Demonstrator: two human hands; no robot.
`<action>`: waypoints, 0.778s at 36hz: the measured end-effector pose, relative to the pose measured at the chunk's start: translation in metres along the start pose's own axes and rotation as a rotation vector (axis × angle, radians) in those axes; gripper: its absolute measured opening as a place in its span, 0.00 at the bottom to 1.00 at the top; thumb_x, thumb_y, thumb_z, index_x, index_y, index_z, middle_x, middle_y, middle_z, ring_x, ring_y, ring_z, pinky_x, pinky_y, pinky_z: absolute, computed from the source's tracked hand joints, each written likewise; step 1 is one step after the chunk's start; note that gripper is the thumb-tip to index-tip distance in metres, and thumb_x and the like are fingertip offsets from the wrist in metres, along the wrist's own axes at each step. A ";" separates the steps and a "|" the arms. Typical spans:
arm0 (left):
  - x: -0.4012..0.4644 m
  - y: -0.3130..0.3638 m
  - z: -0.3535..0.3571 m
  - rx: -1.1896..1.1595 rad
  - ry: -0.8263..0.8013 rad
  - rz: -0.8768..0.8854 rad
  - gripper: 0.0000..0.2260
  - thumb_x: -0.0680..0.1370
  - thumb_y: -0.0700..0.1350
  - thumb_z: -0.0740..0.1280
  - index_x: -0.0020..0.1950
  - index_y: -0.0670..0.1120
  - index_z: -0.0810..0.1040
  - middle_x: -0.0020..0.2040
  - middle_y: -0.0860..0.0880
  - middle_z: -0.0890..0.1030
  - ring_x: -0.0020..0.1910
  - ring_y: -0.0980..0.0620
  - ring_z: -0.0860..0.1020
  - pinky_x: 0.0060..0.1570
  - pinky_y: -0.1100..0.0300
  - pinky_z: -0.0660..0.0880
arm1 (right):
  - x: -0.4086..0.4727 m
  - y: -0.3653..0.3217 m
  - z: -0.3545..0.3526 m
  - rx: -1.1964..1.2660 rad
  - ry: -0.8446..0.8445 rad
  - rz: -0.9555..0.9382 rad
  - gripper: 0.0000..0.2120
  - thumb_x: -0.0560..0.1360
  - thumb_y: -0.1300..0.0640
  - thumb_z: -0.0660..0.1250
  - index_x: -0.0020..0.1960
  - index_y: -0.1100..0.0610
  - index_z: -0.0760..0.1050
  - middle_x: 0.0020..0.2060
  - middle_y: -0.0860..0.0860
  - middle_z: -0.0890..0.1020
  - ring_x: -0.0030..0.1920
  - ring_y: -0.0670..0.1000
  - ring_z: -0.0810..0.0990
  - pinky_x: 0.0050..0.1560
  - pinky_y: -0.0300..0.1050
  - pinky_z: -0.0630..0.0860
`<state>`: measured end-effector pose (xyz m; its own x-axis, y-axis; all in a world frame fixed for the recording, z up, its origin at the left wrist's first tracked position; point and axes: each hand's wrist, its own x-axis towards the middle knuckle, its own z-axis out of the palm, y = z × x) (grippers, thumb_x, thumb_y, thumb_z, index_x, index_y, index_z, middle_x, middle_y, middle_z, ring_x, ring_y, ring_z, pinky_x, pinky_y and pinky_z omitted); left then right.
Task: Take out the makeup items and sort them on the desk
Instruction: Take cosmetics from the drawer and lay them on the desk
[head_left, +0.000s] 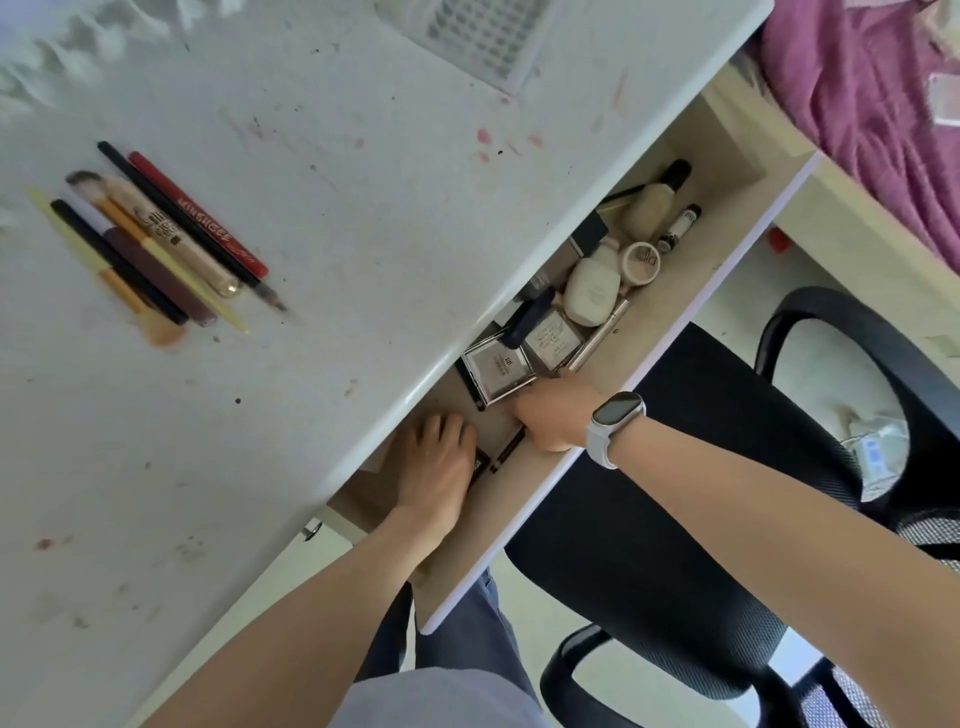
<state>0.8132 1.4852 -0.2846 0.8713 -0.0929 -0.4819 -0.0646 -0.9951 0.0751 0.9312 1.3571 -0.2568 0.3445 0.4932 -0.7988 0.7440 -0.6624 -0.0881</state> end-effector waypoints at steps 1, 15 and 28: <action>-0.001 0.000 0.000 -0.019 -0.010 -0.002 0.17 0.57 0.41 0.79 0.42 0.44 0.78 0.40 0.45 0.77 0.39 0.43 0.76 0.36 0.51 0.74 | -0.001 0.000 -0.004 -0.022 -0.017 -0.017 0.12 0.75 0.65 0.58 0.55 0.57 0.76 0.54 0.52 0.78 0.56 0.54 0.75 0.51 0.45 0.65; -0.008 -0.002 -0.011 -0.378 -0.099 -0.040 0.12 0.80 0.42 0.59 0.64 0.44 0.68 0.60 0.46 0.69 0.54 0.47 0.73 0.48 0.58 0.73 | -0.003 0.055 -0.017 -0.133 0.126 0.163 0.15 0.77 0.61 0.58 0.63 0.60 0.70 0.61 0.55 0.73 0.63 0.57 0.70 0.52 0.49 0.73; -0.019 0.000 -0.034 -0.537 0.083 0.009 0.15 0.80 0.43 0.59 0.67 0.48 0.70 0.60 0.49 0.71 0.54 0.51 0.74 0.49 0.59 0.75 | 0.001 0.054 -0.021 -0.290 0.015 -0.023 0.18 0.78 0.59 0.57 0.67 0.52 0.69 0.61 0.50 0.75 0.62 0.54 0.67 0.57 0.47 0.68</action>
<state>0.8134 1.4880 -0.2455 0.9089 -0.0762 -0.4100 0.1666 -0.8349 0.5246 0.9839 1.3336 -0.2501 0.3328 0.5159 -0.7893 0.8836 -0.4630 0.0699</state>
